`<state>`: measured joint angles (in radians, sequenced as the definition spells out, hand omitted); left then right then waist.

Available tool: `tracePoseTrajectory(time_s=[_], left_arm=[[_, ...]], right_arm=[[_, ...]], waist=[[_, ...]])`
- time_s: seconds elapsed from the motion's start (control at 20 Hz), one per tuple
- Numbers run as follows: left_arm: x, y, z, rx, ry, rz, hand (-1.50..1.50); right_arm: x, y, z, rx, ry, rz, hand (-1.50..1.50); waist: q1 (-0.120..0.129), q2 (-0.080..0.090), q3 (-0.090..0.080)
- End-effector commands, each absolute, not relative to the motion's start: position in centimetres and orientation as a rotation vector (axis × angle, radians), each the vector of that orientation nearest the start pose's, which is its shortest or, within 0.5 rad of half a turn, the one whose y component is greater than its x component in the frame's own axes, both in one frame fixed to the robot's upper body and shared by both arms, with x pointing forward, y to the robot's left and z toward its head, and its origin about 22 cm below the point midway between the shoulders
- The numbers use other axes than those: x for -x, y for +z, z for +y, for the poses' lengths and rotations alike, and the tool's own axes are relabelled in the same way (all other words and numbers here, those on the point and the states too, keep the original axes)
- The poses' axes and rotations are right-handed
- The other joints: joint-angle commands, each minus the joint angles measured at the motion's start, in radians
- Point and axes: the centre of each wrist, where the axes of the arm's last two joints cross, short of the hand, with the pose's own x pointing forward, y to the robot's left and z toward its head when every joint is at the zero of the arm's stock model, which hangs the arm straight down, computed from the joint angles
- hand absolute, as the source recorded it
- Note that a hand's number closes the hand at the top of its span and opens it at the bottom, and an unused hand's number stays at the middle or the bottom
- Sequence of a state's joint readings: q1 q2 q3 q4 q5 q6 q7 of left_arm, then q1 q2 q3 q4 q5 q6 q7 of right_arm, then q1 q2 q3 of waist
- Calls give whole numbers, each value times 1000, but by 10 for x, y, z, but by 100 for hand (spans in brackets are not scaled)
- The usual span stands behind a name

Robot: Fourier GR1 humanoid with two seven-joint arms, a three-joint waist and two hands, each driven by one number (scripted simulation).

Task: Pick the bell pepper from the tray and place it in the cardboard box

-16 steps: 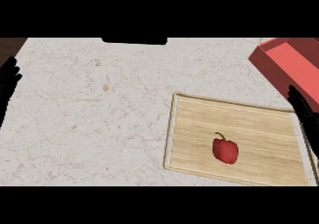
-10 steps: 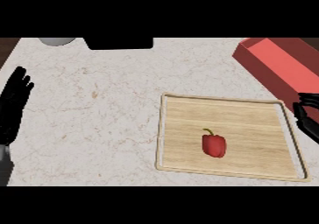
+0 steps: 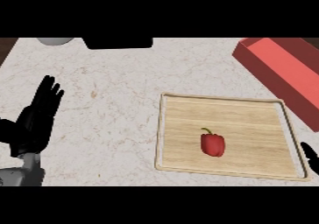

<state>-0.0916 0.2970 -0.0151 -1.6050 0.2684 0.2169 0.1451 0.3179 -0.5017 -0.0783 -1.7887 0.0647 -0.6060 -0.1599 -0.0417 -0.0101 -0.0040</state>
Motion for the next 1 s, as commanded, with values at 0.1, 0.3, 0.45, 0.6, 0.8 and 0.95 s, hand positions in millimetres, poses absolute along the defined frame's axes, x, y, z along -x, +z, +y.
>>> tracePoseTrajectory(time_s=[0.1, 0.3, 0.45, 0.6, 0.8, 0.95], left_arm=[[-266, 59, 276, -94, 134, -1534, 0], [-266, 58, 263, -93, 116, -1562, 0], [-261, 54, 275, -78, 111, -1554, 0], [-268, 65, 257, -72, 111, -1547, 0], [-263, 57, 255, -46, 84, -1549, 0], [-261, 45, 252, -51, 94, -1559, 0]], right_arm=[[-120, 89, -343, 1037, 353, -1567, -150], [-109, 107, -328, 918, 580, -1354, -150], [-107, 140, -309, 869, 620, -1255, -150], [-99, 172, -282, 828, 612, -1220, -150], [-117, 186, -261, 784, 585, -1252, -150], [-110, 195, -242, 761, 581, -1282, -150]], waist=[[10, 6, -2], [22, 12, -5], [36, 12, -4], [40, 12, 0], [59, 14, 2], [56, 13, 1]])
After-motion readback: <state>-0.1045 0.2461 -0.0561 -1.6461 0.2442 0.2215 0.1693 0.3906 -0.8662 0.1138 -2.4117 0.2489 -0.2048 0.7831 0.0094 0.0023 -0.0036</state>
